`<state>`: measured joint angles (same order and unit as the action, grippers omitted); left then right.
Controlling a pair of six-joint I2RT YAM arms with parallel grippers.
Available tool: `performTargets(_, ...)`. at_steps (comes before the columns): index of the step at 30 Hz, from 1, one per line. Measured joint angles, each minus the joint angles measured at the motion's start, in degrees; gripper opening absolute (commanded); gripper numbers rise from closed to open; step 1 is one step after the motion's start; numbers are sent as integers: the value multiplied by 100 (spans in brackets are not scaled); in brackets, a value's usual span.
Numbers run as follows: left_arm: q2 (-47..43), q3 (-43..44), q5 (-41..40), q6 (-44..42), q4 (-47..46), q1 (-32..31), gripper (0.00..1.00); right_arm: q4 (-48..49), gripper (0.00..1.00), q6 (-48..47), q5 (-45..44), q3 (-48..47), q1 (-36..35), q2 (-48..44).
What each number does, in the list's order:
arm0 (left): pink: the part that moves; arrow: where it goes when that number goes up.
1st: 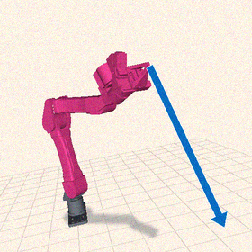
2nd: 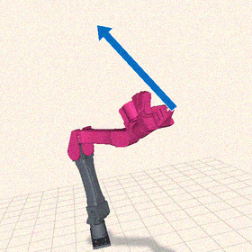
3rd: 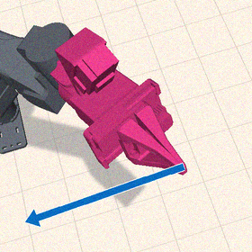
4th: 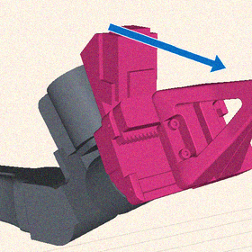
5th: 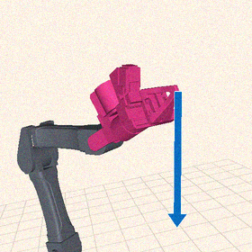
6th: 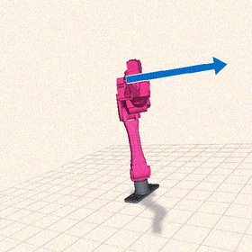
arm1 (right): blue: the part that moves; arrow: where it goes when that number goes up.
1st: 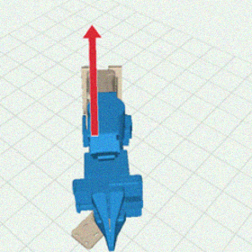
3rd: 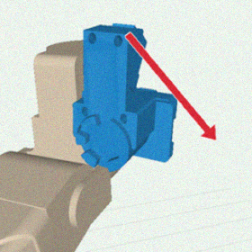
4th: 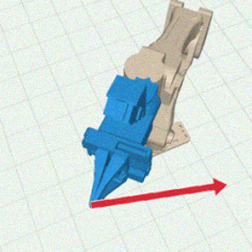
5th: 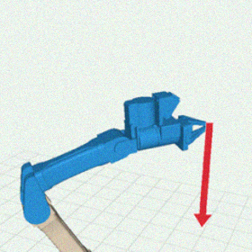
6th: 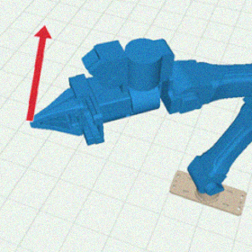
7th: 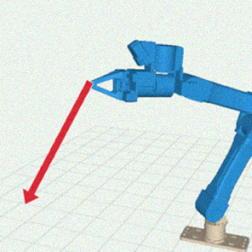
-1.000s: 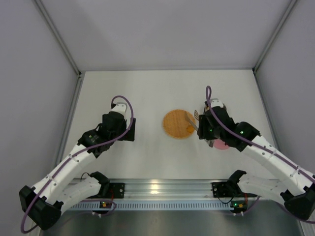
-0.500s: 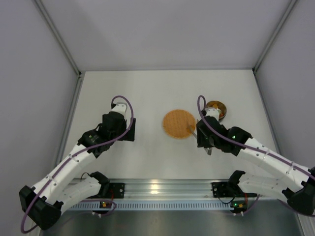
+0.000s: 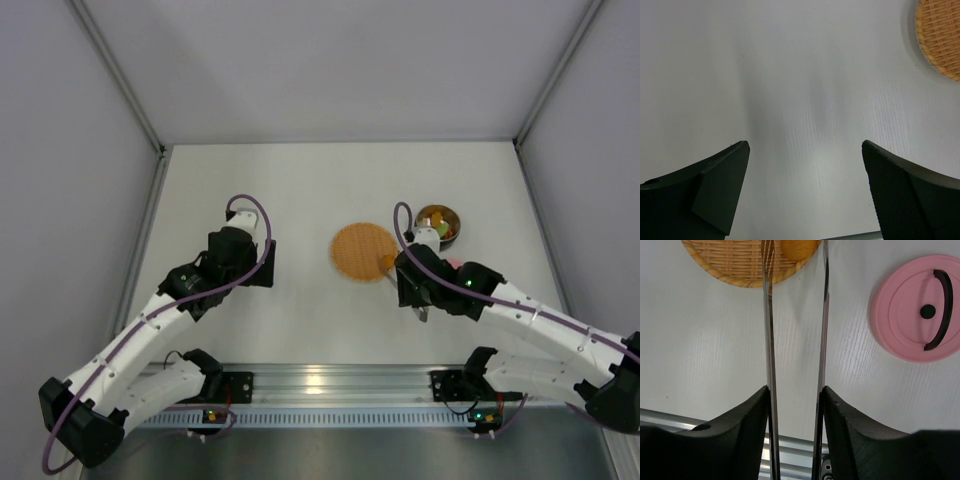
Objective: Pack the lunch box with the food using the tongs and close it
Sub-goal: Pick up the fake food from the plate.
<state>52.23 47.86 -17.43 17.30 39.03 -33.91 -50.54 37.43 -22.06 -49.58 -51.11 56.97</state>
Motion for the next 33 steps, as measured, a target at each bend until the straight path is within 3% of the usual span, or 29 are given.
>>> performTargets(10,0,0,-2,0,0,0,99,0,44,37,-79,11,-98,140)
performTargets(33,0,0,-2,0,0,0,99,-4,31,33,-151,-11,-111,236)
